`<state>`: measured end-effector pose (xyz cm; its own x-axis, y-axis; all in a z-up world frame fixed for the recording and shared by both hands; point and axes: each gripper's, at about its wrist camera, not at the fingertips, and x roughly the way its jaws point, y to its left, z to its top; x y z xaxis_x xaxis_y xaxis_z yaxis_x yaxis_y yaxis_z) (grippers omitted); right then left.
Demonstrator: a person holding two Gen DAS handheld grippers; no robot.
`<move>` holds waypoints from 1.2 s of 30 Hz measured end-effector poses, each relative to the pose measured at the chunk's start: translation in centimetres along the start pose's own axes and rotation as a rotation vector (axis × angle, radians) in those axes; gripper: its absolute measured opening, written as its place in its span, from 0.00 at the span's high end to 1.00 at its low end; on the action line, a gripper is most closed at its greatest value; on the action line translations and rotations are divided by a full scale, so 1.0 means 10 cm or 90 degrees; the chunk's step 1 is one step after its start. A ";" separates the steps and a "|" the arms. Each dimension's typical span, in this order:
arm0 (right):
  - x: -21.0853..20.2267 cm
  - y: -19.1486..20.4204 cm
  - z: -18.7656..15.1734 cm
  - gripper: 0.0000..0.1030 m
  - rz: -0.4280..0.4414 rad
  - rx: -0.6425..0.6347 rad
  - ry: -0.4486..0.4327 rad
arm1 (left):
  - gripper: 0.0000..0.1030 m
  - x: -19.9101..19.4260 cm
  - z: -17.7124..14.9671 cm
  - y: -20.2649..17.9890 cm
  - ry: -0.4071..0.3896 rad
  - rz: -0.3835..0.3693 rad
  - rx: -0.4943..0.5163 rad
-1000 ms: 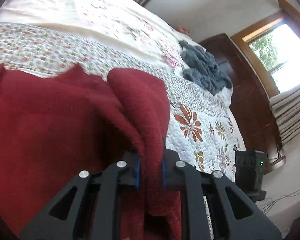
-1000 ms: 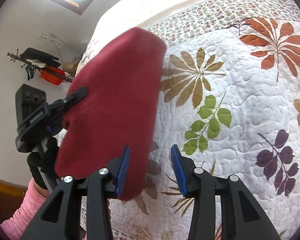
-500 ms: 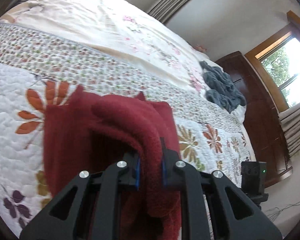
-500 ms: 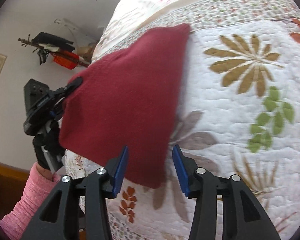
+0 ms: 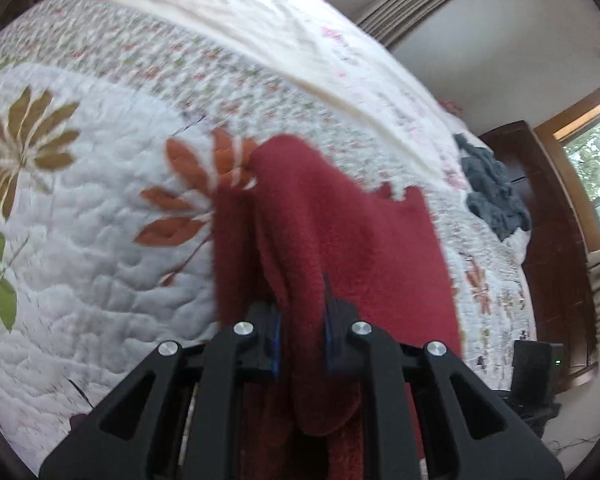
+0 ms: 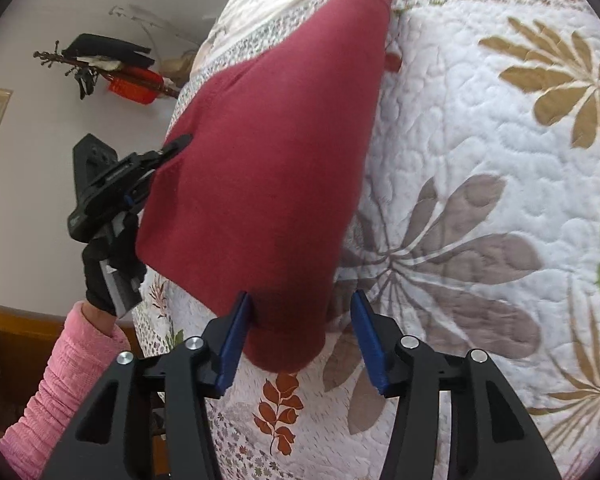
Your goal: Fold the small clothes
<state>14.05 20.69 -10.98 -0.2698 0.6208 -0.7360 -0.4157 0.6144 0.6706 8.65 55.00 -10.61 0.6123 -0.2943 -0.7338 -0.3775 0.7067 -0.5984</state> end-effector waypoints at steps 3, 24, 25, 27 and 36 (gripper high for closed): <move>0.08 0.00 0.00 0.49 -0.012 0.000 0.006 | 0.86 0.10 -0.05 0.12 0.014 0.002 -0.010; 0.33 -0.05 -0.08 0.69 0.047 0.064 0.029 | 0.92 -0.46 -0.86 -0.23 0.071 0.054 0.052; 0.30 -0.01 -0.08 0.74 0.049 0.056 0.023 | 0.93 -0.49 -0.85 -0.18 0.071 0.047 0.036; 0.21 0.09 -0.08 0.76 0.054 0.034 0.008 | 0.93 -0.58 -0.84 -0.13 0.056 0.028 0.028; 0.50 0.00 -0.16 0.76 -0.017 0.045 0.034 | 0.93 -0.44 -1.05 0.16 0.069 0.040 0.034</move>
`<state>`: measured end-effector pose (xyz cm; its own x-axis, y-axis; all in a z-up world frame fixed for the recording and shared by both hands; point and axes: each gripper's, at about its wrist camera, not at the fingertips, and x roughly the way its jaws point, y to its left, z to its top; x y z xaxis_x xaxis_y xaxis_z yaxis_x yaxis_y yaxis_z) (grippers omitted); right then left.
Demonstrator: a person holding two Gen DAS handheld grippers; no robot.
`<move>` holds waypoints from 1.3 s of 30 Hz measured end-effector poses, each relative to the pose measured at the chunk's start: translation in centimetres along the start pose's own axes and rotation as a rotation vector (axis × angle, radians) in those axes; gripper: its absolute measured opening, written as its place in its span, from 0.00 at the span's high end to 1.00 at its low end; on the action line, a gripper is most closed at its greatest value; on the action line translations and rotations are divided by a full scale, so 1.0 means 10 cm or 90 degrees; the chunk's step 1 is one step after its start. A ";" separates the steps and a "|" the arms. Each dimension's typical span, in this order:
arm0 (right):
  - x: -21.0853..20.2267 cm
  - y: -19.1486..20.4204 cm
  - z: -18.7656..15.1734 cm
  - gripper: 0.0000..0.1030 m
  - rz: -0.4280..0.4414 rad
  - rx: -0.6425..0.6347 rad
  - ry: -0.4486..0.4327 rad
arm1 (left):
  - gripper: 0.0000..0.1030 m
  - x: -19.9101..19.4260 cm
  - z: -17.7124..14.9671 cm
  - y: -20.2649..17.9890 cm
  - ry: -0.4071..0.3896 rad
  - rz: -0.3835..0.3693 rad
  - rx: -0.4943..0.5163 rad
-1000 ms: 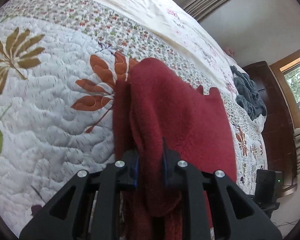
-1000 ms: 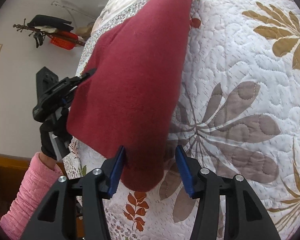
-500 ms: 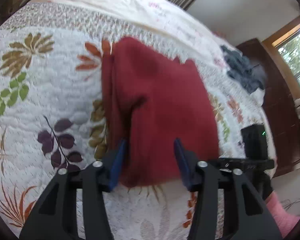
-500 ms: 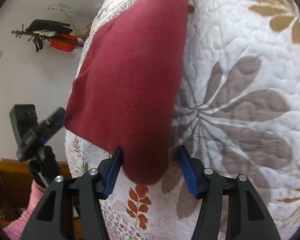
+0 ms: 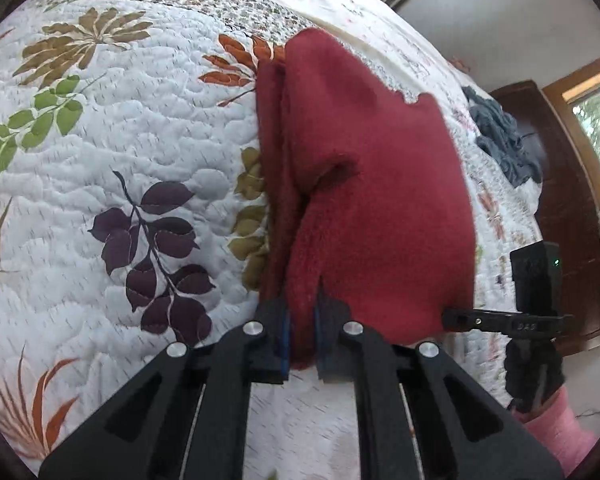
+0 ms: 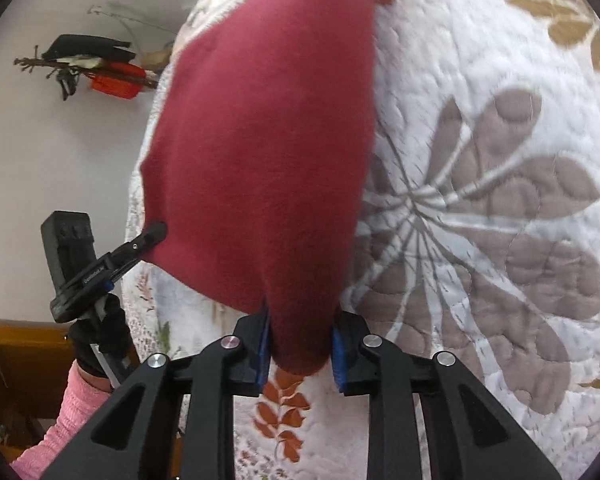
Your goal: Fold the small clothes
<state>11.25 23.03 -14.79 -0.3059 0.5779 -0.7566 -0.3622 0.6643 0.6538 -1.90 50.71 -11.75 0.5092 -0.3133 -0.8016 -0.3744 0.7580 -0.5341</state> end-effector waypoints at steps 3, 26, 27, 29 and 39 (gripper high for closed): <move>0.02 -0.02 0.02 0.75 -0.004 -0.005 0.002 | 0.90 0.03 0.01 0.01 0.004 -0.006 -0.009; -0.35 0.05 0.21 0.51 -0.020 -0.040 -0.063 | 0.72 0.38 1.55 -0.37 -0.034 0.040 0.002; -0.34 0.06 0.23 0.51 -0.020 -0.041 -0.063 | 0.92 0.40 1.56 -0.40 -0.036 0.048 0.011; -0.32 0.06 0.24 0.51 -0.021 -0.044 -0.062 | 0.93 0.34 1.55 -0.49 -0.066 0.055 0.026; -0.29 0.06 0.23 0.50 -0.008 -0.044 -0.057 | 0.91 0.29 1.41 -0.33 -0.087 0.145 0.053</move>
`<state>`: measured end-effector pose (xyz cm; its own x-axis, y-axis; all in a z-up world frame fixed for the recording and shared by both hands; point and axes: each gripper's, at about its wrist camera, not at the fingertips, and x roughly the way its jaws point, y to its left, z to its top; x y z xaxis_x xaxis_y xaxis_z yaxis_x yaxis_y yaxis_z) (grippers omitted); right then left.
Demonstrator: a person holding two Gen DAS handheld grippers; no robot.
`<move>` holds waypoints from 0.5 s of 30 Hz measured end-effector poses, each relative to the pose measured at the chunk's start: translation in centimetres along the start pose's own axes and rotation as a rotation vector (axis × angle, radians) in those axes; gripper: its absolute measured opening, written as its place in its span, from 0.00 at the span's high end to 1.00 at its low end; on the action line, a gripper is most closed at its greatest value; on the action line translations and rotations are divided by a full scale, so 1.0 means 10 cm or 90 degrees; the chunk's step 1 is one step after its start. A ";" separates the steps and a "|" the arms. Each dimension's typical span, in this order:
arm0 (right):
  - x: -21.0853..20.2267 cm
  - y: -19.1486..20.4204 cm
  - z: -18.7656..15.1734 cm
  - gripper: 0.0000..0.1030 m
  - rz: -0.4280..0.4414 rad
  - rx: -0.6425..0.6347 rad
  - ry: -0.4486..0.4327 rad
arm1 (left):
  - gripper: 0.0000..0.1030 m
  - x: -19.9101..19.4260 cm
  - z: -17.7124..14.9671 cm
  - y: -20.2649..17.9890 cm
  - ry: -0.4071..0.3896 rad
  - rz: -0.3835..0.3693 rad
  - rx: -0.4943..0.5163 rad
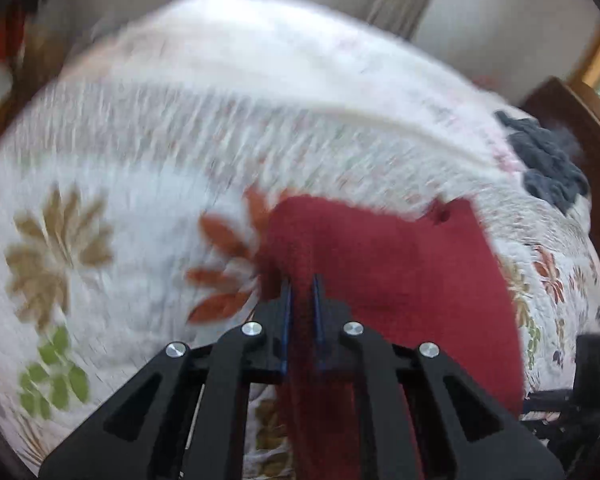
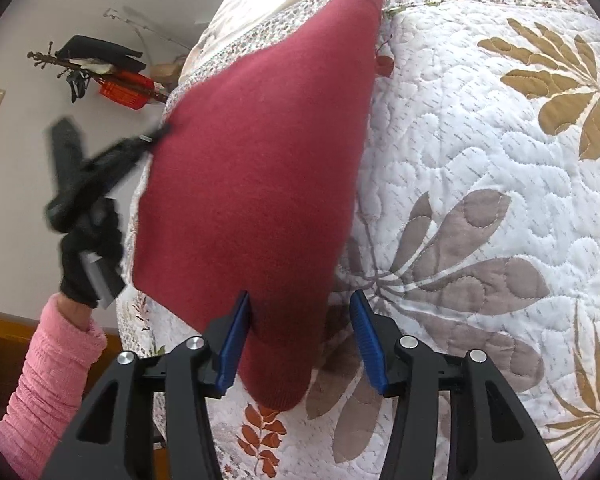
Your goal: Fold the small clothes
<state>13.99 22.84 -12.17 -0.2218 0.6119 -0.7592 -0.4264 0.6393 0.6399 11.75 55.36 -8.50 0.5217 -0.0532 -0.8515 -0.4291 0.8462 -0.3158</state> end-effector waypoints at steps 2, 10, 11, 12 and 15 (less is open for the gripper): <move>0.02 0.03 0.01 0.50 -0.009 -0.004 0.003 | 0.88 0.15 -0.01 0.09 0.034 -0.012 -0.024; -0.12 0.09 -0.05 0.49 -0.001 -0.012 0.000 | 0.72 -0.59 -0.15 -0.06 -0.046 -0.008 0.027; -0.13 0.10 -0.06 0.49 0.000 -0.014 0.001 | 0.72 -0.72 -0.22 -0.14 -0.052 -0.022 0.034; -0.13 0.10 -0.08 0.49 -0.002 -0.015 0.002 | 0.71 -0.82 -0.31 -0.18 -0.053 -0.032 0.039; -0.07 0.10 -0.13 0.49 0.000 -0.015 0.014 | 0.62 -0.94 -0.57 -0.35 -0.038 -0.060 0.067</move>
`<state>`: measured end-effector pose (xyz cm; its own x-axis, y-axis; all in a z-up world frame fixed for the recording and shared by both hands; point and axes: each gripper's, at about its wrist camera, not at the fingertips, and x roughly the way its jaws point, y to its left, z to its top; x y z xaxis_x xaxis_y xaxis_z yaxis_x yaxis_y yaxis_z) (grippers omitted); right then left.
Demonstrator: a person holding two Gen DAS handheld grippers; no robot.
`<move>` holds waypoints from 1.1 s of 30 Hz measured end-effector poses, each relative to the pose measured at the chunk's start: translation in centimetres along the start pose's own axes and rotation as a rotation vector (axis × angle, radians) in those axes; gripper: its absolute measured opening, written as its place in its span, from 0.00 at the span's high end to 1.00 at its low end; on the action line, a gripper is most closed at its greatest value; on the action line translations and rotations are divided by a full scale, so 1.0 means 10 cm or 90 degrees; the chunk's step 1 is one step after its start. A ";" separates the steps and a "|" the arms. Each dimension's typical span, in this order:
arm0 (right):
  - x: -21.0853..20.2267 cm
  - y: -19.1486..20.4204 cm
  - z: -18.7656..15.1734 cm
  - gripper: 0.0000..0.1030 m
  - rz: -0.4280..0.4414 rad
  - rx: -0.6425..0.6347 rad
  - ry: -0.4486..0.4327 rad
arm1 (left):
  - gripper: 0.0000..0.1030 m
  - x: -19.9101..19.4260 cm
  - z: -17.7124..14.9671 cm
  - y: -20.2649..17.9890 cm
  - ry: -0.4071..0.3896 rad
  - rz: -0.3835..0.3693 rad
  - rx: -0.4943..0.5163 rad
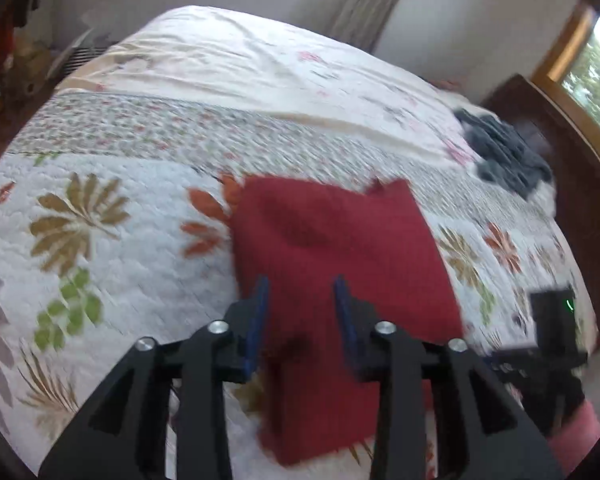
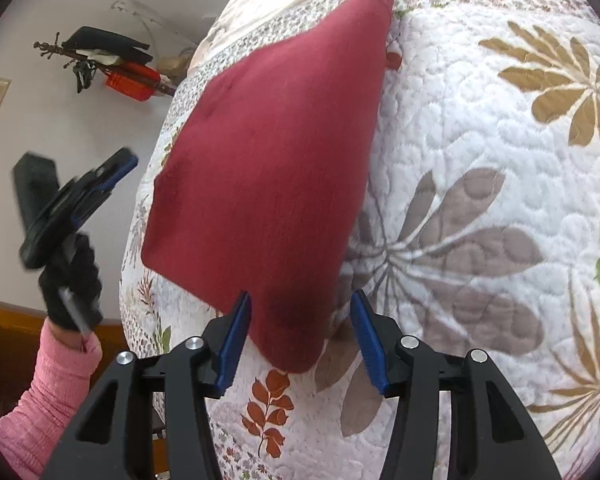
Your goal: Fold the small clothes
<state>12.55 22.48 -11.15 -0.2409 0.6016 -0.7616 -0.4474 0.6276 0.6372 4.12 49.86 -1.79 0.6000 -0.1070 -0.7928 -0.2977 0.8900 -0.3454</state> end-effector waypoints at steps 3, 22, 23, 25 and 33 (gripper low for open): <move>0.09 0.02 -0.01 0.51 -0.007 0.003 0.018 | 0.62 0.13 -0.23 -0.09 0.053 0.009 0.014; 0.13 -0.06 -0.03 0.65 -0.018 0.008 0.031 | 0.46 0.37 -0.61 0.50 0.132 -0.048 -0.106; 0.07 -0.04 -0.01 0.64 -0.017 -0.001 0.022 | 0.45 0.30 -0.55 0.50 0.120 -0.058 -0.106; -0.05 -0.01 0.05 0.59 -0.010 -0.010 0.001 | 0.36 0.27 -0.43 0.54 0.112 -0.066 -0.107; -0.20 -0.13 0.44 0.50 0.055 0.026 -0.045 | 0.36 0.66 -0.11 0.72 0.149 -0.120 -0.164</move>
<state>17.36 22.66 -9.96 -0.2149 0.6871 -0.6941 -0.3911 0.5906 0.7058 5.10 55.13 -10.05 0.4850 -0.3831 -0.7861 -0.3928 0.7076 -0.5873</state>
